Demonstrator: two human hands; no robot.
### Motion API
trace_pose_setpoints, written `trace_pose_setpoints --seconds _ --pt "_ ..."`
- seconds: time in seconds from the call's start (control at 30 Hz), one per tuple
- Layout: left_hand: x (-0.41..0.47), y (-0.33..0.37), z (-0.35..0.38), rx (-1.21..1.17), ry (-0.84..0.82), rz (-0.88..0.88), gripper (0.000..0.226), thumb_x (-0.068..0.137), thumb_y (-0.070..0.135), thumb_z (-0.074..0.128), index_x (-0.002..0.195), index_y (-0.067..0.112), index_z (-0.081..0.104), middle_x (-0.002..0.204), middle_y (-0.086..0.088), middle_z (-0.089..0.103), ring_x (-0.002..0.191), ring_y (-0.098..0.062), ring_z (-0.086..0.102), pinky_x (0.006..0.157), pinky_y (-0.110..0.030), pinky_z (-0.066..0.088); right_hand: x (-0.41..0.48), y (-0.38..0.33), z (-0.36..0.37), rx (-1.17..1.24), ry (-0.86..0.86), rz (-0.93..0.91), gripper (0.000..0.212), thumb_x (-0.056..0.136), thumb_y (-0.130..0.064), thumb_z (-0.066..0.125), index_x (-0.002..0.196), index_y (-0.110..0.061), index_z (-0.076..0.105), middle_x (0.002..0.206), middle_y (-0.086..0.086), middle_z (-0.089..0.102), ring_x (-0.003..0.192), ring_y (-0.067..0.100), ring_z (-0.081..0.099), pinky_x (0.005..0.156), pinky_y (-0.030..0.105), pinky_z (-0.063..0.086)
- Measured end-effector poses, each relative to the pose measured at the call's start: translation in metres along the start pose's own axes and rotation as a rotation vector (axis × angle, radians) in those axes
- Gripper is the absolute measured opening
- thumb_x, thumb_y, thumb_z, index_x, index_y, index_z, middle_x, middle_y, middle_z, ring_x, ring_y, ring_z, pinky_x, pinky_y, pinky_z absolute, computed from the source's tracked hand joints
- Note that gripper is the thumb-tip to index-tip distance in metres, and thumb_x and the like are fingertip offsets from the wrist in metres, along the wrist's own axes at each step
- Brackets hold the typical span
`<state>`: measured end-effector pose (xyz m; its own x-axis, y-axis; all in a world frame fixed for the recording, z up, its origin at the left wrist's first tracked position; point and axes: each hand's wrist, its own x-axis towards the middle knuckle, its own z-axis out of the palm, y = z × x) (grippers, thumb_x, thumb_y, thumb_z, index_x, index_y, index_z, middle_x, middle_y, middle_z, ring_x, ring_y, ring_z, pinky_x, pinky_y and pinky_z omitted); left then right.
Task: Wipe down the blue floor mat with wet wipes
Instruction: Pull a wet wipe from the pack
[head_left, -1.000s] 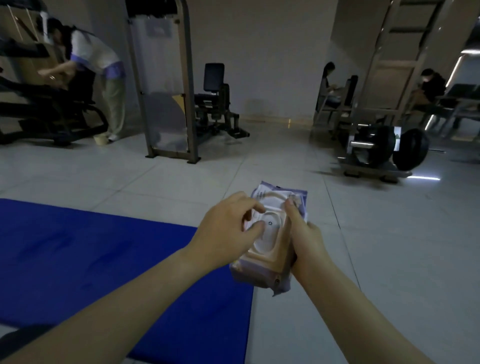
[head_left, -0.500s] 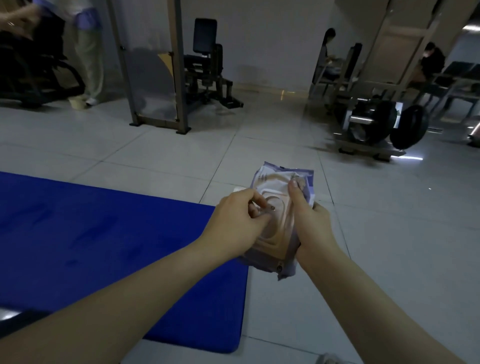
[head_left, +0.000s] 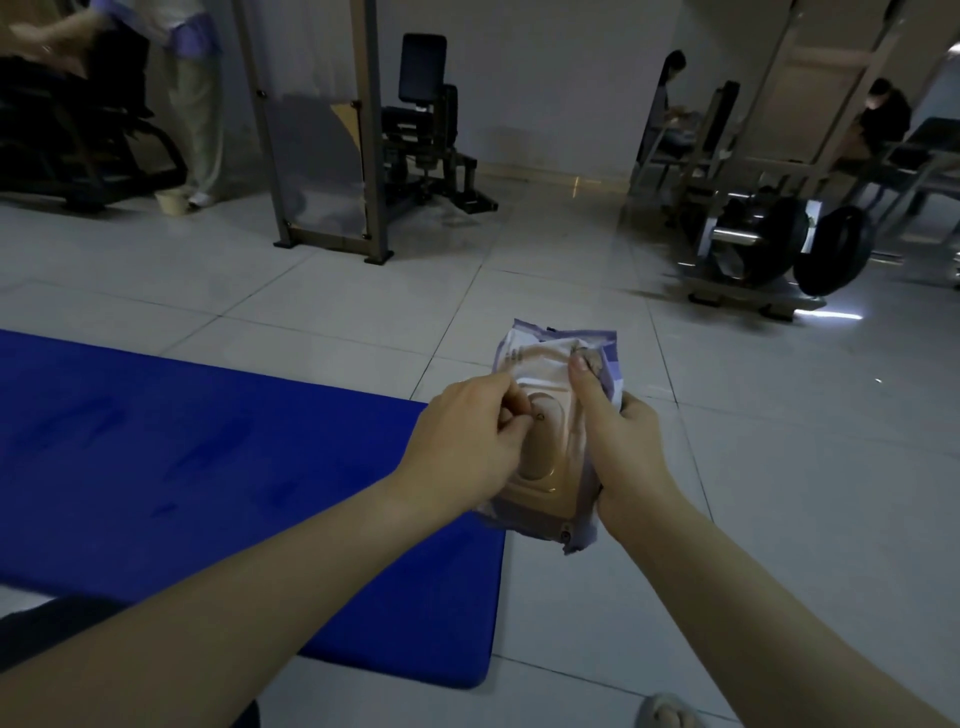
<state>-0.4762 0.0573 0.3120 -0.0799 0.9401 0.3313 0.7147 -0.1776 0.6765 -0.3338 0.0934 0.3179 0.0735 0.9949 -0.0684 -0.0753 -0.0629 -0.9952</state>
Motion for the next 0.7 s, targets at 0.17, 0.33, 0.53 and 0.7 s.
trace_pose_setpoints --seconds 0.17,0.33,0.53,0.7 --pt "-0.004 0.000 -0.001 0.132 -0.034 0.122 0.007 0.102 0.027 0.056 0.096 0.024 0.054 0.091 0.012 0.056 0.077 -0.005 0.053 0.065 -0.017 0.041 0.000 -0.001 0.002 0.002 0.018 0.017 0.032 0.093 -0.052 0.064 0.090 -0.021 0.067 0.075 0.000 0.075 0.078 0.020 0.072 0.064 0.032 0.056" --pt "-0.009 -0.004 -0.003 0.153 -0.057 0.294 0.012 0.103 0.021 0.054 0.094 0.024 0.046 0.093 0.013 0.044 0.076 -0.004 0.045 0.061 -0.018 0.036 0.005 -0.001 0.003 0.075 0.067 0.162 0.039 0.091 -0.058 0.063 0.086 -0.020 0.061 0.085 0.005 0.071 0.080 0.023 0.068 0.064 0.033 0.053" --pt "-0.009 -0.013 -0.008 -0.100 -0.174 0.237 0.007 0.102 0.018 0.058 0.096 0.022 0.059 0.085 0.010 0.060 0.079 -0.010 0.057 0.065 -0.024 0.049 0.016 -0.001 0.001 0.119 0.140 0.213 0.048 0.088 -0.063 0.064 0.099 -0.016 0.064 0.088 0.005 0.072 0.081 0.024 0.069 0.062 0.032 0.052" --pt "-0.009 -0.011 -0.008 -0.188 -0.107 0.182 0.009 0.095 0.027 0.068 0.094 0.023 0.060 0.084 0.007 0.066 0.080 -0.010 0.065 0.069 -0.027 0.057 0.011 0.001 0.005 0.102 0.120 0.135 0.038 0.091 -0.058 0.064 0.093 -0.020 0.061 0.086 0.003 0.071 0.076 0.019 0.068 0.056 0.028 0.048"
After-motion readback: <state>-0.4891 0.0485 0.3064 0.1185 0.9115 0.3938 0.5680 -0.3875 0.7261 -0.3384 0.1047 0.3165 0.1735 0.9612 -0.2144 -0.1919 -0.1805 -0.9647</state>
